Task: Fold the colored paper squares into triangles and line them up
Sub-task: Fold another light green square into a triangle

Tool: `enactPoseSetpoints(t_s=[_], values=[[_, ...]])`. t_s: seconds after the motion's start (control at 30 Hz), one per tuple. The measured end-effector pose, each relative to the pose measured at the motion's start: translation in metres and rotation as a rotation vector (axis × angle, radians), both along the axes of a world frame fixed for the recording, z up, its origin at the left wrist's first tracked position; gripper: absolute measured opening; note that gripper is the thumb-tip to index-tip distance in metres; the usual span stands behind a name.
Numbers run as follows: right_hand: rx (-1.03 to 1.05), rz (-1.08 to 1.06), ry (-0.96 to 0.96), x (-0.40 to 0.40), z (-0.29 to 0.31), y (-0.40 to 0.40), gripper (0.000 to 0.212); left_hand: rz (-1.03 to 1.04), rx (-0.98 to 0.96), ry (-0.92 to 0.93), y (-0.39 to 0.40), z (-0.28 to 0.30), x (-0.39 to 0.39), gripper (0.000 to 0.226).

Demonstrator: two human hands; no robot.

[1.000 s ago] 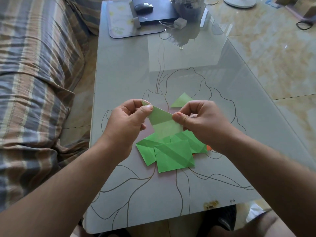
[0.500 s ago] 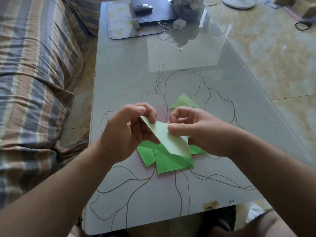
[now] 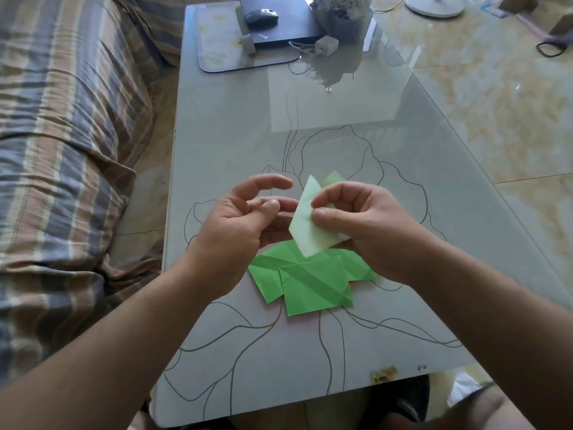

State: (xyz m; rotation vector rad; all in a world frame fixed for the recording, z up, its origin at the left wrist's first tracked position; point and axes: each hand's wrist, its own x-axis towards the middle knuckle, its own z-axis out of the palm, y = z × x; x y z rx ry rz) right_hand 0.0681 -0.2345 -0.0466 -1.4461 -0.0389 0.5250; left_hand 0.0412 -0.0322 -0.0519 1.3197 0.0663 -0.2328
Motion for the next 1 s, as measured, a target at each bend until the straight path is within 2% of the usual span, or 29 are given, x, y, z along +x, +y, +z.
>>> enactPoseSetpoints(t_s=[0.13, 0.43, 0.6, 0.7, 0.9, 1.0], values=[[-0.055, -0.069, 0.020, 0.0038, 0.0022, -0.0038, 0.014, -0.043, 0.208, -0.086, 0.0042, -0.0039, -0.0019, 0.032], [0.065, -0.032, 0.086, 0.0033, 0.0044, -0.0049, 0.049, 0.058, 0.236, -0.166, 0.0023, -0.0035, -0.0014, 0.028], [-0.053, 0.018, -0.119, -0.0019, 0.0017, -0.0031, 0.033, 0.105, 0.257, -0.213, 0.0029, -0.0056, -0.0012, 0.022], [-0.054, -0.003, -0.227, -0.0042, 0.0011, 0.0003, 0.019, 0.128, 0.240, -0.214, 0.0027, -0.0061, -0.0013, 0.018], [-0.058, -0.074, -0.265, -0.0032, 0.0008, 0.0003, 0.015, 0.097, 0.198, -0.237, 0.0012, -0.0046, -0.0031, 0.017], [-0.076, -0.085, -0.257, -0.0019, 0.0018, -0.0011, 0.021, 0.088, 0.195, -0.241, 0.0005, -0.0030, -0.0034, 0.018]])
